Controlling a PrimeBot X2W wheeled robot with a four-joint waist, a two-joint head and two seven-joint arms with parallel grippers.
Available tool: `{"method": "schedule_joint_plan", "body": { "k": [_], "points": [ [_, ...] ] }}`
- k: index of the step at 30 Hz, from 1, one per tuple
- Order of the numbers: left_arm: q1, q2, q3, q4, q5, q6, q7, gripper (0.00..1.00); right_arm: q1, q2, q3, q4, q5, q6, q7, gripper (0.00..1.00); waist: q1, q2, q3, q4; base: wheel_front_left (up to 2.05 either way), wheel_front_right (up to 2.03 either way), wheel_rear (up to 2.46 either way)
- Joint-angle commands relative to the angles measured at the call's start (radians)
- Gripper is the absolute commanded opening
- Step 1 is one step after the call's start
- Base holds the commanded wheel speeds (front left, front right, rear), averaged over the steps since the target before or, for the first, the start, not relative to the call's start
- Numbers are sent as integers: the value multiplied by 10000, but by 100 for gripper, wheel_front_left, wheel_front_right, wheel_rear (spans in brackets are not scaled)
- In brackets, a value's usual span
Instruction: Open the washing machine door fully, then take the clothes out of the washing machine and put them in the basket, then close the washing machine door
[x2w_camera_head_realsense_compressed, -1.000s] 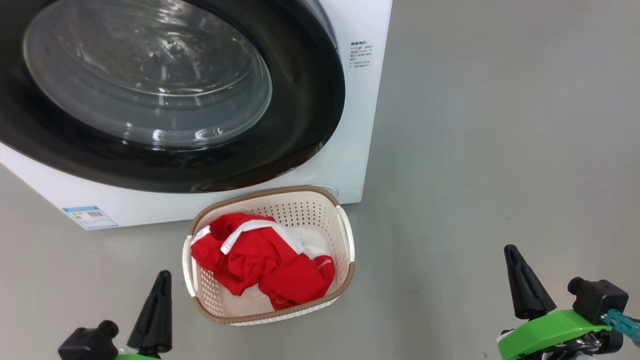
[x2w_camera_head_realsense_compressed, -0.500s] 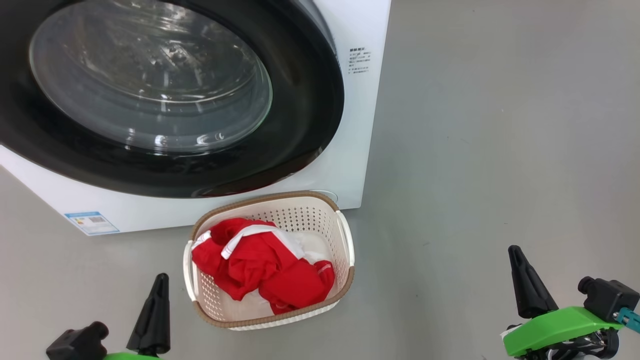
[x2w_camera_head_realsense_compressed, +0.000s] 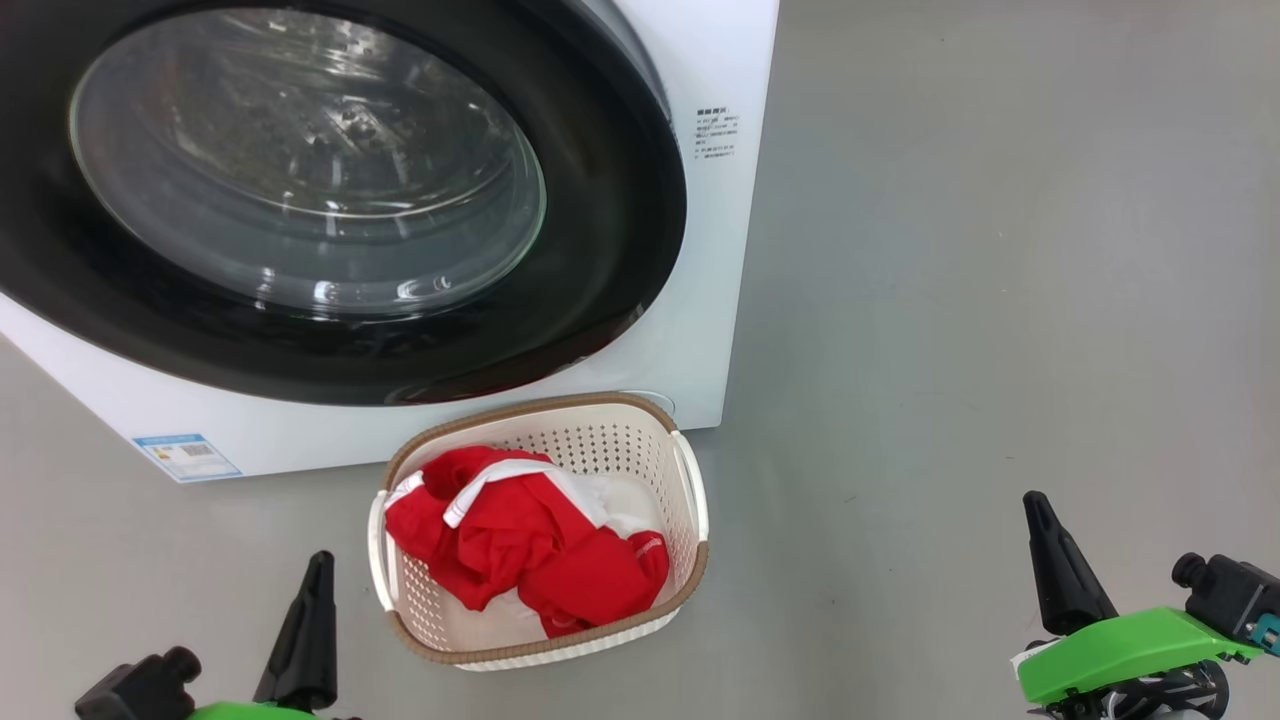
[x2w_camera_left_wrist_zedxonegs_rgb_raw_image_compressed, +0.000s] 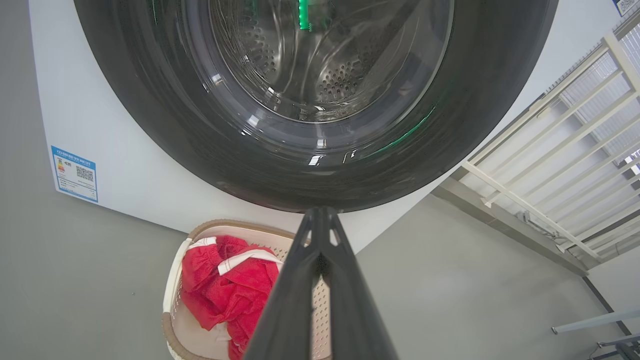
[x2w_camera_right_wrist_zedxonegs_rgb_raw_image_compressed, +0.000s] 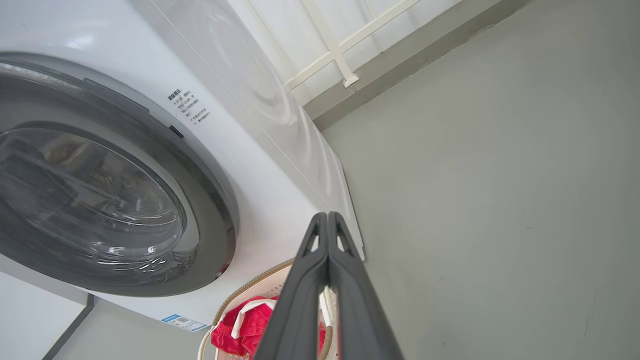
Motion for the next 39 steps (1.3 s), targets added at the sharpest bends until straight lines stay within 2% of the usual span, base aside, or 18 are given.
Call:
{"method": "schedule_joint_plan", "body": {
  "k": [1,39],
  "points": [
    [-193,202,129,-189,-267,-20,69,0,-181,-168,-18,-283,261,-3,36,0,-1,0,-16,-1,0,0,0],
    [-380,209,333,-121,-4166,-41,1073,0,-371,-150,-257,-498,3824,-7,1075,0,-1,0,-498,-38,0,0,0]
  ]
}}
